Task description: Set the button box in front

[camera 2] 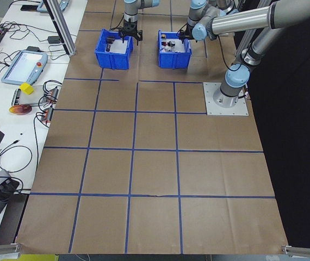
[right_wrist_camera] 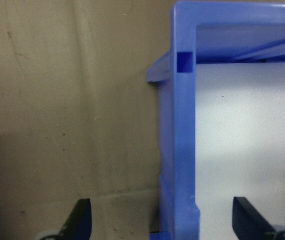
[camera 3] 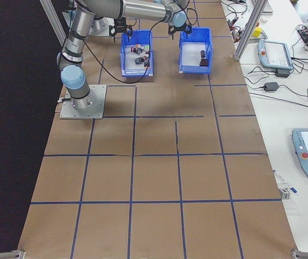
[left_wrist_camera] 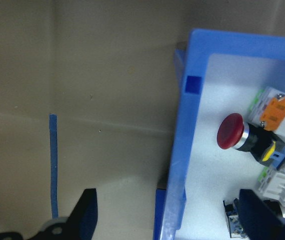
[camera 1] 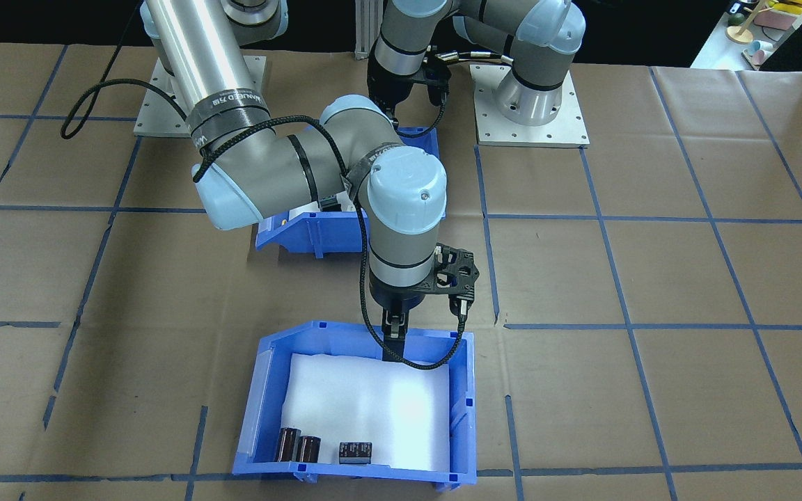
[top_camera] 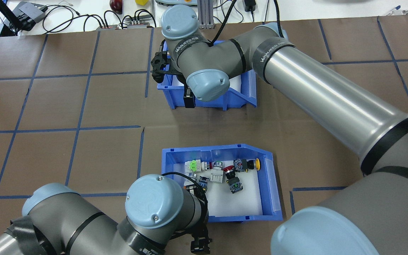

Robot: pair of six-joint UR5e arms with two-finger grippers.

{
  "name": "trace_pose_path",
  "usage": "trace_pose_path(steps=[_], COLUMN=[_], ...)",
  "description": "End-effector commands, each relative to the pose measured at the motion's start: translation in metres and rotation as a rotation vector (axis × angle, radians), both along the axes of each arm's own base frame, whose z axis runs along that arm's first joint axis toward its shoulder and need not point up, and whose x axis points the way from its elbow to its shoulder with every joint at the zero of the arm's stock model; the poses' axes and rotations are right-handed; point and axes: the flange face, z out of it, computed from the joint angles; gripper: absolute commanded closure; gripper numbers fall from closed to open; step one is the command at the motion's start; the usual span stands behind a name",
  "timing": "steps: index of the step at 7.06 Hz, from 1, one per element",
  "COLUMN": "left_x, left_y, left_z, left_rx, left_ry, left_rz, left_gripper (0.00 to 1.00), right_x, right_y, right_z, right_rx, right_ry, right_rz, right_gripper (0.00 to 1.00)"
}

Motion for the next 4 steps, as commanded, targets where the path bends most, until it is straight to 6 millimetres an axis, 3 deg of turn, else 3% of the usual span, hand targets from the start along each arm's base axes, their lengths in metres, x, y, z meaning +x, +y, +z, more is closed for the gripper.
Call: trace_pose_path(steps=[1,2,3,4], left_x=[-0.0055,-0.0014,-0.0013,-0.0103], left_y=[-0.0036,0.0009,0.0054,0.0025], left_z=[-0.0229,-0.0269,-0.0314,-0.0221], left_rx=[-0.040,-0.087,-0.081,-0.119], left_ry=[-0.090,-0.170,-0.165,-0.071], left_rz=[-0.026,-0.036,-0.046,-0.044], left_gripper=[0.02,0.13,0.40,0.68], right_x=[0.0034,0.0025,0.0008,-0.0003], right_y=[-0.0005,-0.0014,-0.0024,-0.0045], right_z=[-0.0144,-0.0152,-0.0137,-0.0084], right_rx=[0.019,0.021,0.017,0.004], right_ry=[0.008,0.011,0.019,0.022], right_rz=[0.001,0.000,-0.001,0.004], right_gripper=[0.00,0.19,0.67,0.80])
